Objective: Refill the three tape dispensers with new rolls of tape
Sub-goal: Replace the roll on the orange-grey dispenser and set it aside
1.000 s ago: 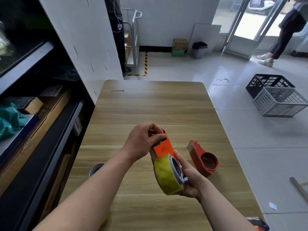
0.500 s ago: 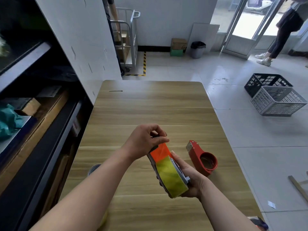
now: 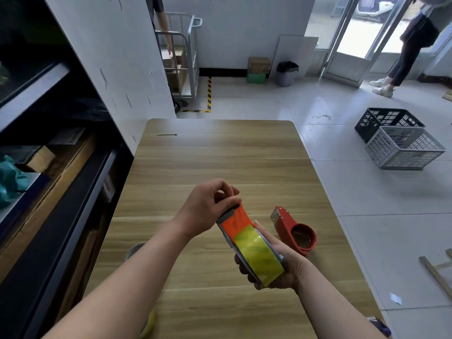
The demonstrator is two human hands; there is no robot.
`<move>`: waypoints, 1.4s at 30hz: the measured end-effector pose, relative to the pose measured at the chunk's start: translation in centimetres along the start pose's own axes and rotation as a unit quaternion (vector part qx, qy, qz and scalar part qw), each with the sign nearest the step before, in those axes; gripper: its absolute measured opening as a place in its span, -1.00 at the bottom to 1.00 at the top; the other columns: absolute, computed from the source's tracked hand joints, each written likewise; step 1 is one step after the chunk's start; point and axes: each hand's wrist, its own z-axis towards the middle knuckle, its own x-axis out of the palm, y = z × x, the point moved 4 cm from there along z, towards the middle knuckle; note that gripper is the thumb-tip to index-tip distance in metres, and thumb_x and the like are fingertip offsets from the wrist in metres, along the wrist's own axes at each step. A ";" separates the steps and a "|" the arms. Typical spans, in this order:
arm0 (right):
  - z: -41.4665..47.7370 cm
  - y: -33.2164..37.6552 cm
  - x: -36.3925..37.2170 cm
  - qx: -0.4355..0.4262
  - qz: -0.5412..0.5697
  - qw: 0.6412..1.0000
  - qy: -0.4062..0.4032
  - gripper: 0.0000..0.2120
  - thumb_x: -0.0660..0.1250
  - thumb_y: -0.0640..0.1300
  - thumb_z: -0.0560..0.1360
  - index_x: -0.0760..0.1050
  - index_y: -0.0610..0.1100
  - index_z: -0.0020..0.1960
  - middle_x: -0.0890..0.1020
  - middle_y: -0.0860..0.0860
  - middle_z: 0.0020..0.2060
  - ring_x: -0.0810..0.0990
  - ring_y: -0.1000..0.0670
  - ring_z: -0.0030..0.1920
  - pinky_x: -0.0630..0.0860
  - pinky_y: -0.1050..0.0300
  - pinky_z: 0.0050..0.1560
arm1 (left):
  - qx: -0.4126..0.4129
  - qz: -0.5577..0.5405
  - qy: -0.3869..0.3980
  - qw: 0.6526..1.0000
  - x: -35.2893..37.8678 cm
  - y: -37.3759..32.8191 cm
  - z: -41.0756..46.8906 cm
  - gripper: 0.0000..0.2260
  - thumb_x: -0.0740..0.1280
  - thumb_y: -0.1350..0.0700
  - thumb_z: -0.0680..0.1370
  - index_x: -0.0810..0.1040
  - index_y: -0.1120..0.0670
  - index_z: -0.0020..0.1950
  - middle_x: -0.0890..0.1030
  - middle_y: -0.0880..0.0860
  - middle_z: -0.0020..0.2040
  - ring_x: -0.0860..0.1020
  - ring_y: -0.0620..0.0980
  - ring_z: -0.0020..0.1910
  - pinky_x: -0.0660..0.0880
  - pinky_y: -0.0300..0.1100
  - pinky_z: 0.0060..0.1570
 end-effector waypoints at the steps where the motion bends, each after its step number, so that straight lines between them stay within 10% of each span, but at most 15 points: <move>1: -0.1 0.1 -0.2 -0.004 0.003 1.000 -0.009 -0.30 0.34 0.41 0.30 0.63 -0.24 -0.01 0.63 -0.11 -0.16 0.63 -0.06 -0.21 0.58 0.09 -0.21 | -0.007 -0.015 0.000 1.000 -0.1 0.2 0.0 -0.83 0.42 0.25 0.48 0.47 0.09 -0.24 0.65 0.06 0.02 0.66 -0.11 -0.11 0.58 -0.28 -0.14; 14: -0.8 0.7 -0.3 -0.037 0.033 0.997 -0.060 -0.45 0.22 0.28 0.49 0.71 -0.18 -0.05 0.71 -0.12 -0.18 0.70 -0.09 -0.20 0.61 0.03 -0.10 | -0.064 -0.017 -0.016 0.998 -1.5 1.2 -0.1 -0.83 0.40 0.22 0.51 0.46 0.10 -0.24 0.60 0.12 -0.37 0.51 -0.01 -0.37 0.48 -0.13 -0.32; 18: -2.1 1.4 0.1 -0.075 0.035 0.996 -0.020 -0.47 0.63 0.07 0.17 0.69 -0.28 -0.03 0.71 -0.19 -0.15 0.71 -0.16 -0.16 0.64 -0.01 -0.11 | -0.092 -0.114 0.014 0.989 -1.2 1.2 -0.6 -0.87 0.33 0.28 0.53 0.45 0.17 -0.19 0.68 0.21 -0.20 0.65 0.02 -0.24 0.60 -0.09 -0.19; 20: -2.9 1.8 0.5 -0.086 0.026 0.995 -0.044 -0.69 0.52 0.02 0.36 0.71 -0.25 -0.12 0.72 -0.18 -0.20 0.72 -0.14 -0.23 0.65 0.03 -0.20 | -0.091 -0.147 0.022 0.985 -1.1 1.2 -0.9 -0.89 0.30 0.28 0.55 0.44 0.18 -0.17 0.70 0.19 -0.14 0.68 0.03 -0.16 0.62 -0.13 -0.14; 24: -4.0 2.7 0.7 -0.122 0.073 0.988 -0.055 -0.32 -0.02 -0.13 0.67 0.69 -0.13 -0.46 0.69 -0.09 -0.42 0.67 -0.06 -0.45 0.60 0.13 -0.46 | -0.062 -0.118 -0.004 0.991 -1.3 1.4 -0.7 -0.89 0.32 0.26 0.54 0.44 0.18 -0.17 0.69 0.21 -0.11 0.66 0.15 -0.11 0.61 -0.01 -0.05; 34: -3.1 1.5 0.2 -0.066 0.011 0.995 -0.076 -0.51 0.22 0.06 0.58 0.70 -0.26 -0.27 0.69 -0.19 -0.34 0.69 -0.12 -0.39 0.63 0.06 -0.38 | -0.107 -0.177 0.005 0.978 -1.5 1.8 -1.2 -0.91 0.28 0.28 0.56 0.43 0.21 -0.14 0.69 0.16 -0.31 0.67 0.08 -0.33 0.62 -0.09 -0.29; 36: -3.1 1.3 0.3 -0.076 -0.007 0.996 -0.045 -0.67 0.58 -0.02 0.28 0.70 -0.30 -0.20 0.70 -0.23 -0.26 0.71 -0.16 -0.32 0.65 0.01 -0.31 | -0.122 -0.208 0.024 0.970 -1.5 1.8 -1.3 -0.91 0.26 0.26 0.58 0.41 0.21 -0.12 0.67 0.17 -0.33 0.65 0.09 -0.37 0.62 -0.08 -0.32; 38: -4.0 0.9 0.7 -0.059 -0.031 0.997 -0.046 -0.41 0.67 0.06 0.09 0.67 -0.33 -0.07 0.70 -0.23 -0.15 0.71 -0.18 -0.19 0.64 -0.04 -0.08 | -0.123 -0.190 0.033 0.973 -1.7 1.9 -1.1 -0.91 0.26 0.24 0.58 0.41 0.19 -0.11 0.67 0.13 -0.34 0.64 0.06 -0.36 0.61 -0.08 -0.27; 42: -0.1 0.4 -6.0 -0.127 -0.112 0.978 -0.119 -0.41 0.32 0.29 0.46 0.59 -0.22 0.16 0.66 -0.12 0.03 0.54 -0.26 0.16 0.42 -0.23 0.26 | -0.098 -0.012 0.017 0.995 -2.7 2.5 -0.4 -0.86 0.42 0.14 0.49 0.48 0.09 -0.20 0.56 -0.09 -0.39 0.46 -0.10 -0.40 0.45 -0.18 -0.30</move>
